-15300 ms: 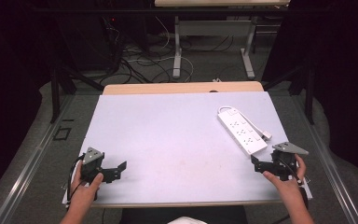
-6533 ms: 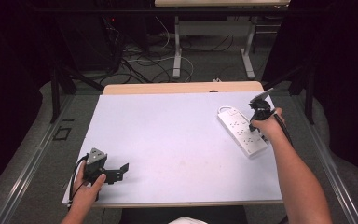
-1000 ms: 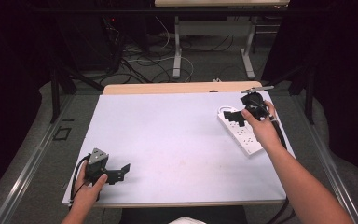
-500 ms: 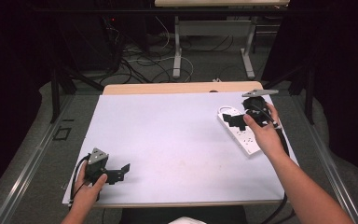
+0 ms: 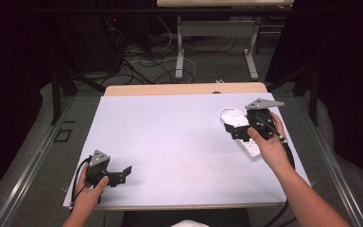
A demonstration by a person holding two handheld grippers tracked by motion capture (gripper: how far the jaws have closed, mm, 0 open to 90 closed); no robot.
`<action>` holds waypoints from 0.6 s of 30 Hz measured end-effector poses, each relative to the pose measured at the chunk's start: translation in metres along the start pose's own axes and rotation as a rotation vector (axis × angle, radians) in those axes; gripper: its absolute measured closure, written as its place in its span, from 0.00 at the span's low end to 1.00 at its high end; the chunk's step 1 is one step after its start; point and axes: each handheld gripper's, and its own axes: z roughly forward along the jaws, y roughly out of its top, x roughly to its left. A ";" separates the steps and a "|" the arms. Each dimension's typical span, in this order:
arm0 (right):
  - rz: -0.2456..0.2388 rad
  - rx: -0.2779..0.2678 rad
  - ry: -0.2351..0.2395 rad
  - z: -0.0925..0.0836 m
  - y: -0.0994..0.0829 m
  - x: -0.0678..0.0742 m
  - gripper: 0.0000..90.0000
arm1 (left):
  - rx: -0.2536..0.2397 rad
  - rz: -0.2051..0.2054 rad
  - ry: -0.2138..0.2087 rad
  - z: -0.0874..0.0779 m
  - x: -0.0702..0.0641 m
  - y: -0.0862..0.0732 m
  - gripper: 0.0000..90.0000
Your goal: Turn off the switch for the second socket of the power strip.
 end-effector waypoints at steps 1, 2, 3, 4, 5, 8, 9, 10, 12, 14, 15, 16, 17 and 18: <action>0.000 0.000 0.000 0.000 0.000 0.000 0.01 | -0.003 0.006 0.005 0.000 0.000 0.000 0.01; 0.006 -0.007 0.009 -0.002 -0.003 0.004 0.01 | -0.002 0.008 0.005 0.000 0.000 0.000 0.01; 0.006 -0.007 0.009 -0.002 -0.003 0.004 0.01 | -0.002 0.008 0.006 0.000 0.000 0.000 0.01; -0.002 -0.006 0.011 -0.003 -0.007 0.007 0.01 | -0.003 -0.001 0.003 0.000 0.000 0.000 0.01; -0.002 -0.006 0.011 -0.003 -0.007 0.007 0.01 | -0.003 -0.001 0.003 0.000 0.000 0.000 0.01; -0.011 -0.018 0.009 -0.005 -0.013 0.012 0.00 | -0.005 -0.001 0.002 0.000 0.000 0.000 0.01; -0.009 -0.020 0.009 -0.006 -0.015 0.013 0.00 | -0.001 0.000 -0.001 0.000 0.000 0.000 0.01; -0.006 -0.018 0.016 -0.007 -0.017 0.014 0.00 | 0.002 0.000 -0.002 0.000 0.000 0.000 0.01; 0.003 -0.023 0.025 -0.008 -0.022 0.016 0.00 | 0.000 0.000 -0.002 0.000 0.000 0.000 0.01; 0.007 -0.015 0.034 -0.008 -0.029 0.017 0.00 | -0.007 0.000 0.003 0.000 0.000 0.000 0.01; 0.007 -0.015 0.034 -0.008 -0.029 0.017 0.00 | -0.007 0.000 0.003 0.000 0.000 0.000 0.01; 0.010 -0.011 0.032 -0.008 -0.032 0.018 0.00 | -0.002 0.001 -0.001 0.000 0.000 0.000 0.01; 0.012 -0.008 0.034 -0.008 -0.034 0.018 0.00 | -0.003 0.001 0.000 0.000 0.000 0.000 0.01; 0.005 -0.006 0.041 -0.008 -0.040 0.019 0.00 | 0.001 0.001 -0.002 -0.001 0.000 0.000 0.01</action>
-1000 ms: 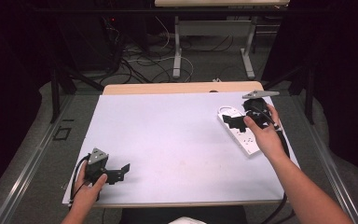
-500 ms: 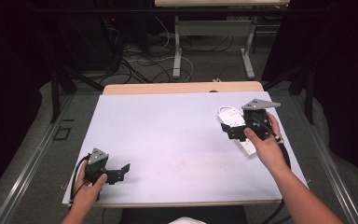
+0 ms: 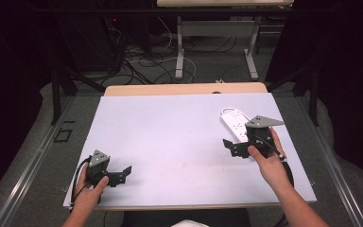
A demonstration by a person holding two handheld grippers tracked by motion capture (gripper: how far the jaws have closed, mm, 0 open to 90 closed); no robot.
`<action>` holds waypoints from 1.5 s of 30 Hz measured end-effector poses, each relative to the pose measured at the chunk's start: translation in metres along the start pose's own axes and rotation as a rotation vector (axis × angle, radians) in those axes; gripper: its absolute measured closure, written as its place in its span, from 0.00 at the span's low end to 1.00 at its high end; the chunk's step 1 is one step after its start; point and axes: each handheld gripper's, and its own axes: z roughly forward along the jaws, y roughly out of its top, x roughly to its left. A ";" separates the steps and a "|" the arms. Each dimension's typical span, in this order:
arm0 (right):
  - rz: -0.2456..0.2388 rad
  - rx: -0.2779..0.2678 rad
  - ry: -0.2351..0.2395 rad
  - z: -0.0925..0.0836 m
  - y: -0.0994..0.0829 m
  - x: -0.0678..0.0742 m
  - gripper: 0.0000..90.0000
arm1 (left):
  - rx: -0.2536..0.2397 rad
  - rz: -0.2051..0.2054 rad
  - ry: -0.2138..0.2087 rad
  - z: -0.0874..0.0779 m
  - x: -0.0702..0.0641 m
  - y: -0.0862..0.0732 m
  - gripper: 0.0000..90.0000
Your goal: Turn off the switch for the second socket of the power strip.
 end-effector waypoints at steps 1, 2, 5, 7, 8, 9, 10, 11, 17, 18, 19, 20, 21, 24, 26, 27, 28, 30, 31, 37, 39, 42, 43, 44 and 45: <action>0.000 0.000 0.000 0.000 0.000 0.000 0.00 | 0.000 -0.001 0.000 0.000 0.000 0.000 0.01; 0.015 0.013 0.005 -0.001 -0.006 0.001 0.00 | 0.000 -0.001 0.000 0.000 0.000 0.000 0.01; 0.014 0.020 -0.002 -0.002 -0.014 0.001 0.00 | -0.007 -0.001 0.005 0.000 0.000 0.000 0.01; 0.022 0.022 -0.009 -0.002 -0.019 0.001 0.00 | 0.000 0.002 0.000 0.000 0.000 0.000 0.01; 0.022 0.022 -0.009 -0.002 -0.019 0.001 0.00 | 0.000 0.002 0.001 0.000 0.000 0.000 0.01; 0.033 0.021 -0.019 -0.003 -0.024 0.000 0.00 | 0.002 0.010 0.003 -0.001 0.000 0.000 0.01; 0.034 0.020 -0.025 -0.003 -0.027 0.000 0.00 | 0.001 0.009 0.002 -0.001 0.000 0.000 0.01; 0.043 0.027 -0.028 -0.004 -0.030 0.000 0.00 | 0.001 0.008 0.004 -0.001 0.000 0.000 0.01; 0.056 0.036 -0.042 -0.004 -0.047 -0.002 0.00 | 0.001 0.009 0.004 -0.001 0.000 0.000 0.01; 0.053 0.037 -0.051 -0.003 -0.050 -0.002 0.00 | 0.001 0.009 0.003 -0.001 0.000 0.000 0.01; 0.053 0.037 -0.051 -0.003 -0.050 -0.002 0.00 | 0.001 0.009 0.003 -0.001 0.000 0.000 0.01; 0.035 0.046 -0.074 -0.003 -0.055 -0.003 0.00 | 0.001 0.011 0.005 -0.001 0.000 0.000 0.01; 0.032 0.049 -0.075 -0.003 -0.057 -0.004 0.00 | 0.000 0.010 0.004 -0.001 0.000 0.000 0.01; 0.043 0.051 -0.079 -0.003 -0.062 -0.004 0.00 | -0.001 0.000 0.002 -0.001 0.000 0.000 0.01; 0.051 0.053 -0.081 -0.004 -0.067 -0.005 0.00 | -0.002 0.000 0.003 -0.001 0.000 0.000 0.01; 0.063 0.050 -0.076 -0.003 -0.071 -0.005 0.00 | -0.002 0.000 0.003 -0.001 0.000 0.000 0.01; 0.063 0.050 -0.076 -0.003 -0.071 -0.005 0.00 | -0.001 0.000 0.003 -0.001 0.000 0.000 0.01; 0.058 0.051 -0.085 -0.002 -0.077 -0.005 0.00 | 0.001 0.009 0.004 -0.001 0.000 0.000 0.01; 0.060 0.050 -0.079 -0.001 -0.079 -0.005 0.00 | 0.000 0.001 0.002 -0.001 0.000 0.000 0.01; 0.066 0.050 -0.080 0.001 -0.085 -0.005 0.00 | -0.002 -0.001 0.003 -0.001 0.000 0.000 0.01; 0.082 0.051 -0.072 0.002 -0.088 -0.004 0.00 | -0.002 0.004 0.005 -0.001 0.000 0.000 0.01; 0.079 0.050 -0.073 0.003 -0.091 -0.005 0.00 | 0.001 0.019 0.010 -0.001 0.001 0.000 0.01; 0.087 0.054 -0.074 0.003 -0.092 -0.005 0.00 | 0.001 0.020 0.010 -0.001 0.001 0.000 0.01; 0.087 0.054 -0.076 0.003 -0.093 -0.005 0.00 | 0.001 0.019 0.010 -0.001 0.001 0.000 0.01; 0.092 0.052 -0.071 0.003 -0.093 -0.005 0.00 | 0.001 0.019 0.010 -0.001 0.001 0.000 0.01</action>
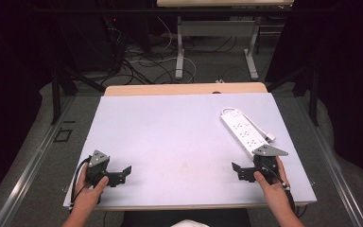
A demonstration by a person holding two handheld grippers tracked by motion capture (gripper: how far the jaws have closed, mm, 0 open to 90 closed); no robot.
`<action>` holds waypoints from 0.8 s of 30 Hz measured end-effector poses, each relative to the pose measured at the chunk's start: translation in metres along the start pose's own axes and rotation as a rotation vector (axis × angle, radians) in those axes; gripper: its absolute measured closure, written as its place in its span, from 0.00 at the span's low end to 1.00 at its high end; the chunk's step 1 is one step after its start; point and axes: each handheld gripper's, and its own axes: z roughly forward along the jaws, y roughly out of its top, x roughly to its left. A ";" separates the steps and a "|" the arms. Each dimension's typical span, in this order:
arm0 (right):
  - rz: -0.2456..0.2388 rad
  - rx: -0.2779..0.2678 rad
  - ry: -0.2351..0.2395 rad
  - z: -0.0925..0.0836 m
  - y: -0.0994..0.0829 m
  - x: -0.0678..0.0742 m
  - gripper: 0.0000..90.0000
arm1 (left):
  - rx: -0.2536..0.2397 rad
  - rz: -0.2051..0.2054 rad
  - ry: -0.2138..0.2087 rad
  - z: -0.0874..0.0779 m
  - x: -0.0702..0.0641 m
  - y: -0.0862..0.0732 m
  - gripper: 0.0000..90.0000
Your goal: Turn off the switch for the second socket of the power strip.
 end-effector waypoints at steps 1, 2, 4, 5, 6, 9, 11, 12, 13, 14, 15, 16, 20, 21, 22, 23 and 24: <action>0.000 0.003 0.000 0.000 -0.001 0.000 0.00 | 0.000 -0.001 0.000 0.000 0.000 0.000 0.01; 0.001 0.000 -0.003 0.000 -0.001 -0.001 0.00 | -0.001 -0.005 -0.003 0.000 0.000 0.000 0.01; -0.005 0.000 -0.013 0.001 -0.002 -0.002 0.00 | 0.000 -0.005 -0.003 0.000 0.000 0.000 0.01; 0.005 0.010 -0.005 0.001 -0.004 -0.002 0.00 | -0.001 -0.005 -0.002 0.000 0.000 0.000 0.01; 0.005 0.010 -0.005 0.001 -0.004 -0.002 0.00 | -0.001 -0.005 -0.002 0.000 0.000 0.000 0.01; 0.006 0.009 -0.009 0.002 -0.006 -0.003 0.00 | -0.001 -0.005 -0.003 0.000 0.000 0.000 0.01; 0.013 0.010 -0.009 0.002 -0.007 -0.004 0.00 | -0.001 -0.005 -0.002 0.000 0.000 0.000 0.01; 0.012 0.012 -0.014 0.002 -0.007 -0.004 0.00 | -0.001 -0.006 -0.002 0.000 0.000 0.000 0.01; 0.013 0.010 -0.012 0.003 -0.008 -0.005 0.00 | -0.001 -0.005 -0.002 0.000 0.000 0.000 0.01; 0.015 0.009 -0.010 0.003 -0.008 -0.005 0.00 | -0.002 -0.012 -0.005 0.000 0.000 0.000 0.01; 0.019 0.011 -0.013 0.003 -0.008 -0.006 0.00 | -0.002 -0.010 -0.006 0.000 0.000 0.000 0.01; 0.019 0.011 -0.013 0.003 -0.008 -0.006 0.00 | -0.003 -0.011 -0.006 0.000 0.000 0.000 0.01; 0.017 0.006 -0.009 0.003 -0.008 -0.005 0.00 | -0.003 -0.016 -0.005 0.000 0.000 0.000 0.01; 0.017 0.006 -0.009 0.003 -0.008 -0.005 0.00 | -0.003 -0.016 -0.005 0.000 0.000 0.000 0.01; 0.017 0.006 -0.010 0.003 -0.008 -0.005 0.00 | -0.002 -0.015 -0.006 0.000 0.000 0.000 0.01; 0.018 0.006 -0.008 0.003 -0.007 -0.005 0.00 | -0.002 -0.015 -0.006 0.000 0.000 0.000 0.01; 0.018 0.006 -0.008 0.003 -0.007 -0.005 0.00 | -0.002 -0.016 -0.006 0.000 0.000 0.000 0.01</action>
